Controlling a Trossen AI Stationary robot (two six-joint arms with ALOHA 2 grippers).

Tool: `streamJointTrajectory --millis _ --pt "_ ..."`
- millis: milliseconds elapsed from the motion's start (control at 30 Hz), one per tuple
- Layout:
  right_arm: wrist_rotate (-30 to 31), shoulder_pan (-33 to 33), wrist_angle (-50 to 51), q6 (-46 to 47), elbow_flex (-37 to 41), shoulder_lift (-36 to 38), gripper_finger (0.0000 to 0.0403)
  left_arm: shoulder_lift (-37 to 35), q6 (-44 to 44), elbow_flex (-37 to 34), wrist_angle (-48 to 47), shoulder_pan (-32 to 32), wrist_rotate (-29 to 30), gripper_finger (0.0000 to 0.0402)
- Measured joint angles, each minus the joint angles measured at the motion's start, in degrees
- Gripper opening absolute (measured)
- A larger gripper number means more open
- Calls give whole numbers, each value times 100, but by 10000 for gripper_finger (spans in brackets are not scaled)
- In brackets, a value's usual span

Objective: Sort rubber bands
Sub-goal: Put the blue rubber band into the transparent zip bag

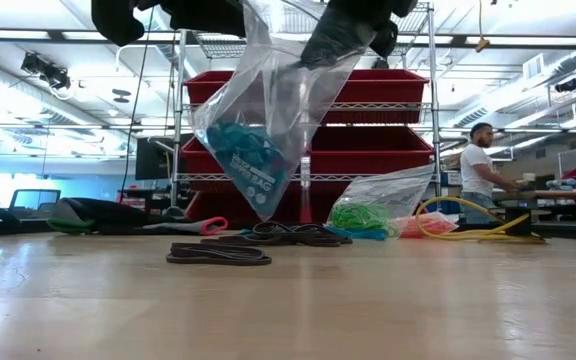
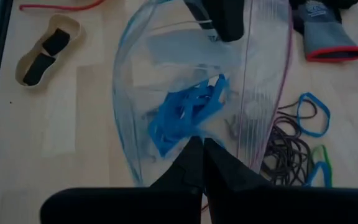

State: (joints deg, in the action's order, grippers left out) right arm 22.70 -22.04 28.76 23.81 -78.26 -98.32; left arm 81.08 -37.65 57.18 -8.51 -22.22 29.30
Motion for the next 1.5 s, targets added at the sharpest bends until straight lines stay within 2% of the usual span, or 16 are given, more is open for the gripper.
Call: streamJointTrajectory --millis 200,300,600,700,800,933,1100,1300,1500 --pt "43 -11 -81 -33 -59 2 1 0 0 -1 0 -1 2 12" --pt "294 -71 -154 -85 -57 19 17 0 0 0 -1 -2 2 12" --pt "821 -351 -286 -348 -57 264 139 0 -1 -1 -9 45 0 12" --pt "970 -448 -219 -294 -57 431 166 0 -2 -3 -9 68 2 12" --pt "1282 -577 100 -126 -57 610 174 -14 -2 -34 25 110 0 12" --pt "1781 -722 1043 478 -36 724 169 -217 -2 -316 39 197 0 12" --pt "1827 -715 1648 1281 384 730 157 -603 -2 -843 -6 320 2 12" --pt "1618 -327 789 1383 1361 730 148 -901 -2 -1175 -63 381 2 12" --pt "774 658 -1370 876 2599 726 137 -964 -2 -1177 5 385 2 12"
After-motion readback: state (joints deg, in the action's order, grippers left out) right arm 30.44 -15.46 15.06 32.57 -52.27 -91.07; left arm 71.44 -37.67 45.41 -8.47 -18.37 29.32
